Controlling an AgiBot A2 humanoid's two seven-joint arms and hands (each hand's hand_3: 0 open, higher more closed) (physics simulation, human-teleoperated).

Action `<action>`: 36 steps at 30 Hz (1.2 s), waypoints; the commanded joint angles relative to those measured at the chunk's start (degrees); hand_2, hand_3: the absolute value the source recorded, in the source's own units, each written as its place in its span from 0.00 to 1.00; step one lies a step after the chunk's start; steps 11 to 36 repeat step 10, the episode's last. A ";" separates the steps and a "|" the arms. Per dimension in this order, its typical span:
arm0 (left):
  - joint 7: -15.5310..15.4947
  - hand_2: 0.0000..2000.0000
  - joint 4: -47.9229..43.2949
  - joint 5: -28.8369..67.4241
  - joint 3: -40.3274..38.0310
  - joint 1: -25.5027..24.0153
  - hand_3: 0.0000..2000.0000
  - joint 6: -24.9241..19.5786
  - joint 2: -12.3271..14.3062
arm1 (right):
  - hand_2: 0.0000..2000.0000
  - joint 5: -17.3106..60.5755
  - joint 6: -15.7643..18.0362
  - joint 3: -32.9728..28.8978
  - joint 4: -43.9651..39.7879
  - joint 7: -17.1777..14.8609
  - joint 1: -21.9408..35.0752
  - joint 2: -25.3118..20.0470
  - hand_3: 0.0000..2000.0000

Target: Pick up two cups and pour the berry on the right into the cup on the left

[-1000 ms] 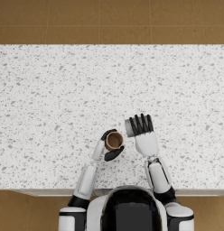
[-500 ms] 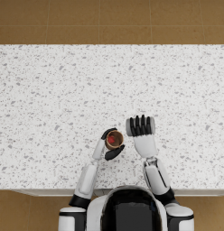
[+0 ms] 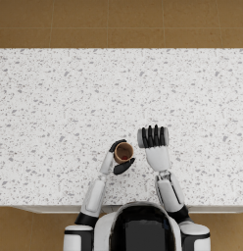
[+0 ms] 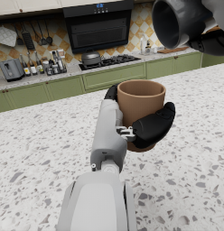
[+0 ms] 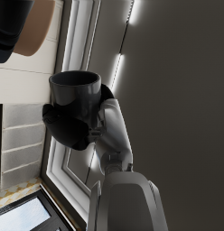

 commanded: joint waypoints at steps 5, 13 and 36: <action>0.00 1.00 -0.06 0.00 -0.02 -0.05 0.64 0.00 -0.01 | 1.00 0.00 0.00 -0.01 0.01 0.00 -0.04 0.01 0.64; 0.00 1.00 -0.07 0.00 -0.02 -0.06 0.64 0.01 -0.01 | 1.00 0.00 -0.01 -0.01 0.01 0.00 -0.04 0.01 0.64; 0.00 1.00 -0.07 0.00 -0.02 -0.06 0.64 0.01 -0.01 | 1.00 0.00 -0.01 -0.01 0.01 0.00 -0.04 0.01 0.64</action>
